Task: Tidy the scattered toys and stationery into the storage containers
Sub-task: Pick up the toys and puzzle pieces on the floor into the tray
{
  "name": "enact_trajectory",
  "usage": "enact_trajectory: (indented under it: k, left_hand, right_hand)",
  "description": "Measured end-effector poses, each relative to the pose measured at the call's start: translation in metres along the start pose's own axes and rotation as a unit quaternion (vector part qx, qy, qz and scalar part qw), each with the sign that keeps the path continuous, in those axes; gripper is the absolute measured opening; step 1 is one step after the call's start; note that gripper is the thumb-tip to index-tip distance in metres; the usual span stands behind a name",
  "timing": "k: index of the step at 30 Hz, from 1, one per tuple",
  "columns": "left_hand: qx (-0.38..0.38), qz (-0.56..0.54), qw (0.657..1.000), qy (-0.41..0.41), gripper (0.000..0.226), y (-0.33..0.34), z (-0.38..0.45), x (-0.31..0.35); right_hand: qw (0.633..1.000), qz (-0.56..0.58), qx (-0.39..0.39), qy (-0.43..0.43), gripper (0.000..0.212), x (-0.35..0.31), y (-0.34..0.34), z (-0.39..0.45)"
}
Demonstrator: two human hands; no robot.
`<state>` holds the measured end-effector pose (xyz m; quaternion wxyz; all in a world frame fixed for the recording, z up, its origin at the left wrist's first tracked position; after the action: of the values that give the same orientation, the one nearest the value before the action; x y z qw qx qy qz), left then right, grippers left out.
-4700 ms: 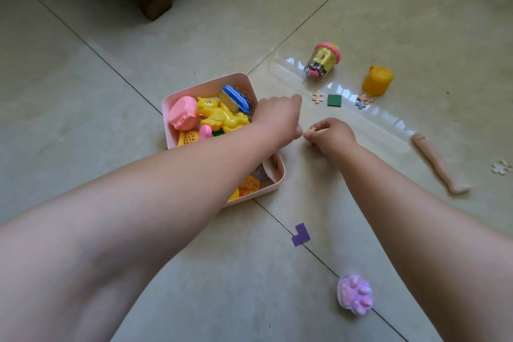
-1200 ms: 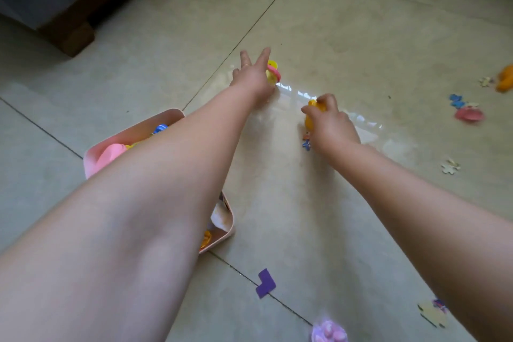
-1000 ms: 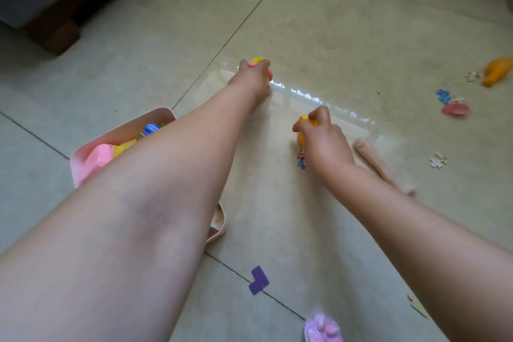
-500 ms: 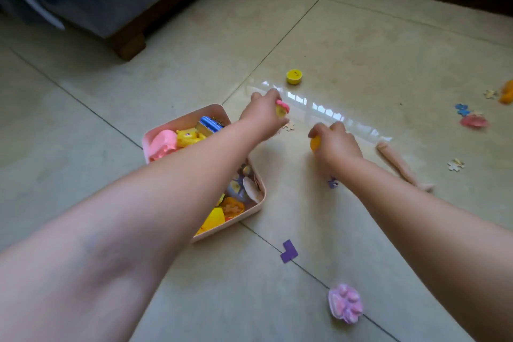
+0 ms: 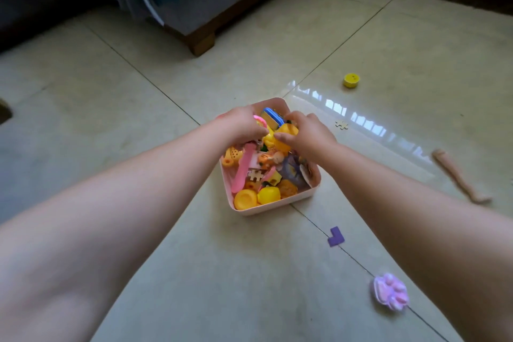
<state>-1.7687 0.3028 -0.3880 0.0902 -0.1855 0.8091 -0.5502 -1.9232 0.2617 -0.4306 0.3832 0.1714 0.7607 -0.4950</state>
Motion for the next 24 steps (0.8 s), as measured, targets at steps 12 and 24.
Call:
enact_trajectory:
  k: [12, 24]
  left_hand:
    - [0.076, 0.133, 0.988, -0.016, 0.031, -0.002, 0.019, 0.036]
    - [0.054, 0.068, 0.988, 0.130, 0.075, 0.052, 0.098, 0.178]
  right_hand:
    - [0.995, 0.043, 0.084, 0.036, 0.041, 0.045, -0.021, 0.007]
    - [0.937, -0.142, 0.232, 0.221, 0.057, 0.191, -0.104, -0.012]
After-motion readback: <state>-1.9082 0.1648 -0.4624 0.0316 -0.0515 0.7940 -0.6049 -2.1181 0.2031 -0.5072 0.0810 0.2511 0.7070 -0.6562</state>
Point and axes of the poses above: each hand's wrist, its own z-axis towards the middle knuckle, its own y-axis out of the palm, x = y × z, the point moved 3 cm from there along z, towards the middle knuckle, and after that the axes turned 13 degrees about z, right-handed, at the moved point
